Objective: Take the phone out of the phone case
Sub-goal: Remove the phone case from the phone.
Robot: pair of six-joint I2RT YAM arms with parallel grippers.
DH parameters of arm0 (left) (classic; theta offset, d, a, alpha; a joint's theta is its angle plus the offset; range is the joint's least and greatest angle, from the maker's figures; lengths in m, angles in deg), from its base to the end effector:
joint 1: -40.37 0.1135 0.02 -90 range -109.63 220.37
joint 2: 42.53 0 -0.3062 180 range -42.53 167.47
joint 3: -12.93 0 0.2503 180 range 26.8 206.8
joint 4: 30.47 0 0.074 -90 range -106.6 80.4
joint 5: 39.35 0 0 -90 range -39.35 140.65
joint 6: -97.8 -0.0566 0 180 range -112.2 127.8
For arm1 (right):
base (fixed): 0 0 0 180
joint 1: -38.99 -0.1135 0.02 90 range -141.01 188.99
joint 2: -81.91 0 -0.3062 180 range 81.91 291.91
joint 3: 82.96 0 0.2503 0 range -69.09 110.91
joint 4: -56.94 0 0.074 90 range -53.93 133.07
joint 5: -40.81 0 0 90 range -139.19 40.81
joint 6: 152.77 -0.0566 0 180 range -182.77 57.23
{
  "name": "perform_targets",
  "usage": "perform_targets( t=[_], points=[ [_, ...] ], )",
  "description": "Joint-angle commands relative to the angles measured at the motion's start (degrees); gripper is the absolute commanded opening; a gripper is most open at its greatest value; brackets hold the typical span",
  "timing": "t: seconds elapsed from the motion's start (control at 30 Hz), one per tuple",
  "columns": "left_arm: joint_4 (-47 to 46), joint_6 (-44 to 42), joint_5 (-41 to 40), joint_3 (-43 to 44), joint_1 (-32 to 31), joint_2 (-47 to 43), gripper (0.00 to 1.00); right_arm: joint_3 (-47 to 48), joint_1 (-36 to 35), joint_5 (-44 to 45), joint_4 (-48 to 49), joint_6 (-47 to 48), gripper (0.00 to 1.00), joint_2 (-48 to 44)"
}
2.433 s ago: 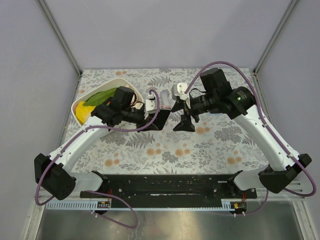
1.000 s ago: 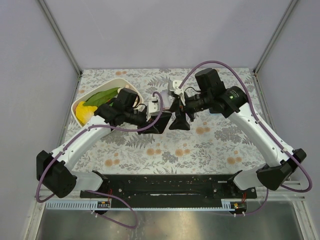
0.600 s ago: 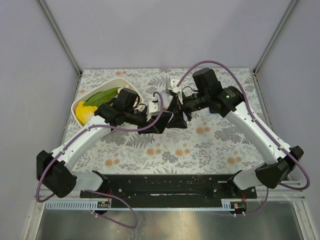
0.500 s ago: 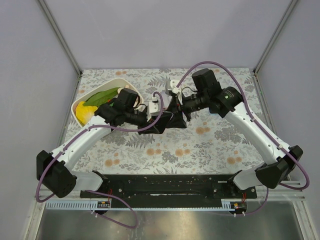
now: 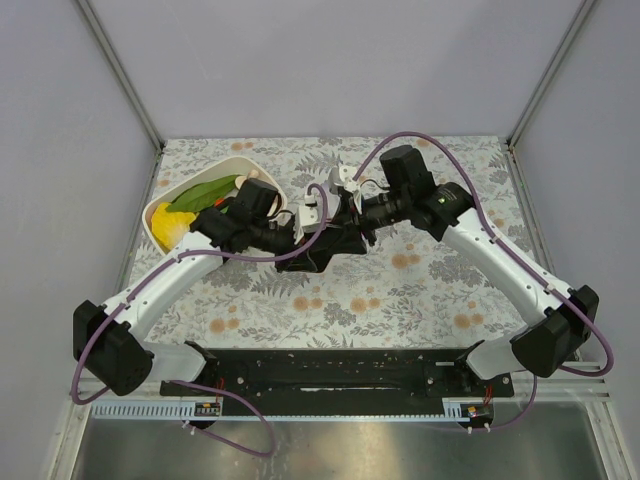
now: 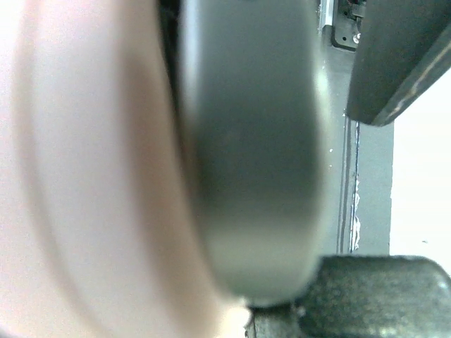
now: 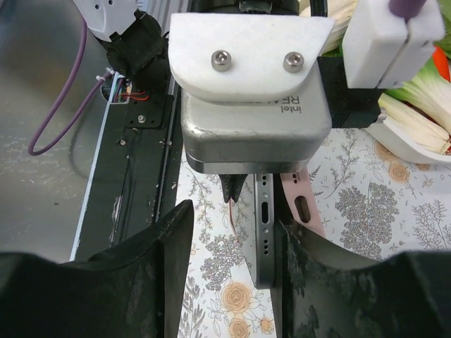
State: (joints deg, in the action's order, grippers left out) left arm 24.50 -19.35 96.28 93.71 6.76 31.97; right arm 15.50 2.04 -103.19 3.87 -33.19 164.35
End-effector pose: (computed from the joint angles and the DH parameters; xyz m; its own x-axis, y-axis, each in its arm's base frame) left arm 0.1958 -0.1787 0.3506 -0.2007 0.5165 -0.8324 0.9796 0.0961 -0.1766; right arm 0.2169 0.2205 0.4215 0.0104 -0.3553 -0.9347 -0.9937 -0.1078 0.0299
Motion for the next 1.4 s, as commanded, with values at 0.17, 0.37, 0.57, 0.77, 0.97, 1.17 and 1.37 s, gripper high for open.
perform_targets(
  t=[0.17,0.37,0.57,0.77,0.97,1.17,1.37],
  points=[
    [-15.5,4.6,10.5,2.7,1.4,-3.2,0.00,-4.9,-0.6,-1.2,4.5,-1.7,0.43,0.6],
    [-17.5,6.6,11.7,2.1,2.6,-3.8,0.00,-6.2,-0.7,-1.2,4.2,-1.0,0.38,0.9],
    [-18.1,7.7,12.3,2.6,3.4,-4.0,0.00,-6.5,-1.6,0.1,2.5,0.8,0.37,1.6],
    [-18.3,8.1,12.3,3.1,3.4,-3.8,0.00,-7.5,-2.6,1.8,2.1,1.4,0.41,2.6],
    [-18.2,7.9,12.0,3.0,3.5,-4.3,0.00,-7.5,-3.0,3.1,2.2,1.1,0.41,3.8],
    [-17.3,6.2,10.3,2.5,3.4,-4.8,0.00,-5.6,-3.0,3.3,0.3,0.9,0.22,5.2],
    [-15.1,2.0,6.6,1.2,3.4,-5.0,0.01,-3.8,-3.0,4.4,-1.8,1.9,0.02,4.9]
  ],
)
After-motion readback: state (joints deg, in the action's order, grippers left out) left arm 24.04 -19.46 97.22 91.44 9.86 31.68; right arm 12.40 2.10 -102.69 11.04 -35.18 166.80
